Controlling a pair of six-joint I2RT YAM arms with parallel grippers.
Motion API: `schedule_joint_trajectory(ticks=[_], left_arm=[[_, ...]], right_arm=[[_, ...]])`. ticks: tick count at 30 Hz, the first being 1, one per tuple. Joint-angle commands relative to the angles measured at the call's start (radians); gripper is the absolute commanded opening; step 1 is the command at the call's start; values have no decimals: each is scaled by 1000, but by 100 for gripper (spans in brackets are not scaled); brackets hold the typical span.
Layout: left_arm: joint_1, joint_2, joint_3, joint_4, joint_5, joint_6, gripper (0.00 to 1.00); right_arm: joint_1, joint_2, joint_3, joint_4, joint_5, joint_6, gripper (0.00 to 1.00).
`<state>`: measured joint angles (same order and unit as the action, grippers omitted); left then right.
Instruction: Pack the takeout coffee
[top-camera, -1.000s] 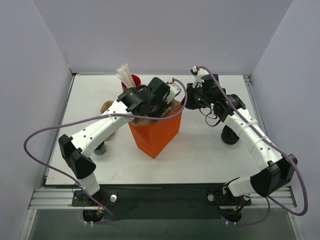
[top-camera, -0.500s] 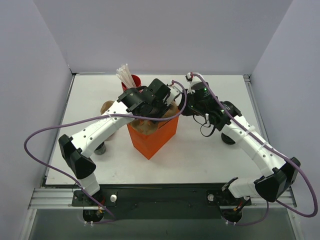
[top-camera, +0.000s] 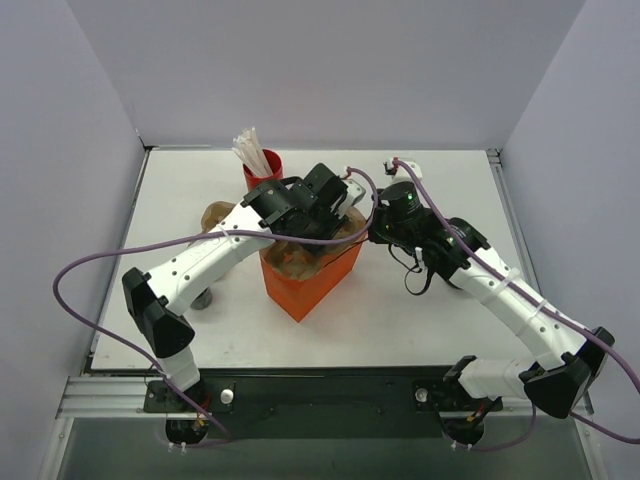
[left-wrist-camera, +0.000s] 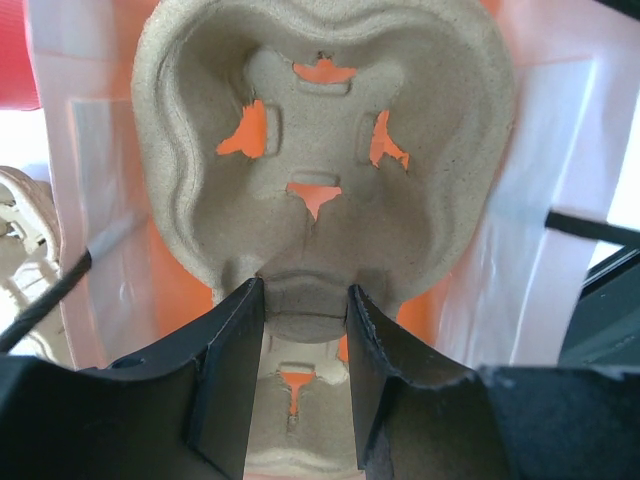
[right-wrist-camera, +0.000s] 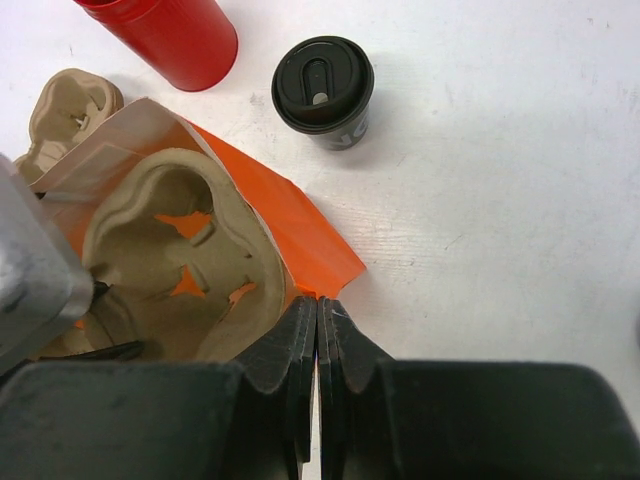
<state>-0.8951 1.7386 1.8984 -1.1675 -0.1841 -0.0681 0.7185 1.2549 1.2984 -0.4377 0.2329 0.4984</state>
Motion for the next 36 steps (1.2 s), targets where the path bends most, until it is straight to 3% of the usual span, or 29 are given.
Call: schedule_joint_trajectory(ticks=[1,19,27,36], left_arm=[[-4,32,42,-6,6,-15,25],[-5,56,-108,78,-9,-33,25],[-4,67,-165,143,0,-44,31],[-4,107,-154,158,-52,-45,47]], right_arm=[[21,-35,-16,-29,57,57,0],[35,-43,-37,-33,108,72,0],[36,-60,-70,-33,118,101,0],[33,-51,-67,-33,121,106,1]])
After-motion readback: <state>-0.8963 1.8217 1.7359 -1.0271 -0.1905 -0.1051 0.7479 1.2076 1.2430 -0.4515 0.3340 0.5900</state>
